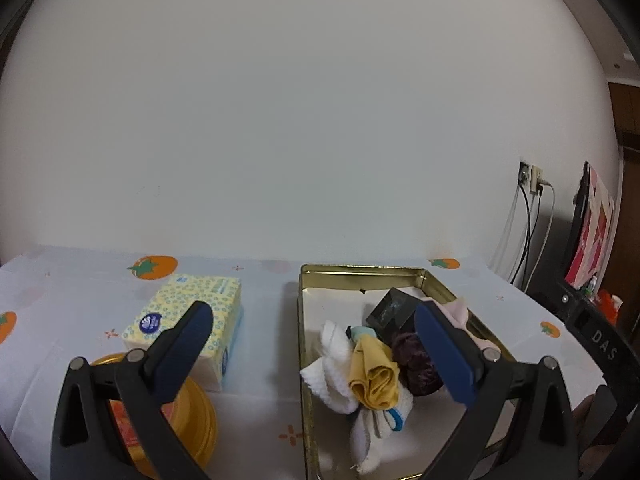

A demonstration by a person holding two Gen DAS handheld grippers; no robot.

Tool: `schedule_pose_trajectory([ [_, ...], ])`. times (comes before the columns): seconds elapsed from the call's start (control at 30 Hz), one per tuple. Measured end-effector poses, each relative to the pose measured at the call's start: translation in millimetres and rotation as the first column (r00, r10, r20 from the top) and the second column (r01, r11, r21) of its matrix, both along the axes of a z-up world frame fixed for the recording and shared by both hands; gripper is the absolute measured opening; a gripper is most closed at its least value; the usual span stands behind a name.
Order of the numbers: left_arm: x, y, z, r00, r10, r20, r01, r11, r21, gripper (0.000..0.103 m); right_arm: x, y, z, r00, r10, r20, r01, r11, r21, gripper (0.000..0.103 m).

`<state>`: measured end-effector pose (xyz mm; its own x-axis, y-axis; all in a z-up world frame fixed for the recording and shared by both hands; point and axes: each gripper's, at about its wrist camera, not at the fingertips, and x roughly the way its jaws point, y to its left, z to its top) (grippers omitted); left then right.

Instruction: Organize soft objects

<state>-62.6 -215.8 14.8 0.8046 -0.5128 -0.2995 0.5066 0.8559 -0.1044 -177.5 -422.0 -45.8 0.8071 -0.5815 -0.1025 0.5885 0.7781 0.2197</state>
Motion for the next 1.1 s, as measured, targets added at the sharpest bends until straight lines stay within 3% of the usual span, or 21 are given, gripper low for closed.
schedule_pose_trajectory([
  [0.23,-5,-4,-1,0.999,0.022,0.045,-0.024,0.999,0.038,0.102,-3,0,0,1.0,-0.023,0.012,0.023,1.0,0.008,0.076],
  [0.6,-13,-10,-5,0.994,0.037,0.107,-0.046,0.995,0.084,0.102,6,32,4,0.998,-0.044,-0.037,0.039,0.99,-0.139,0.078],
  [1.1,-17,-5,-3,0.992,0.05,0.118,-0.059,0.996,0.069,0.103,-3,35,8,0.998,-0.058,0.007,0.059,0.986,-0.158,0.081],
])
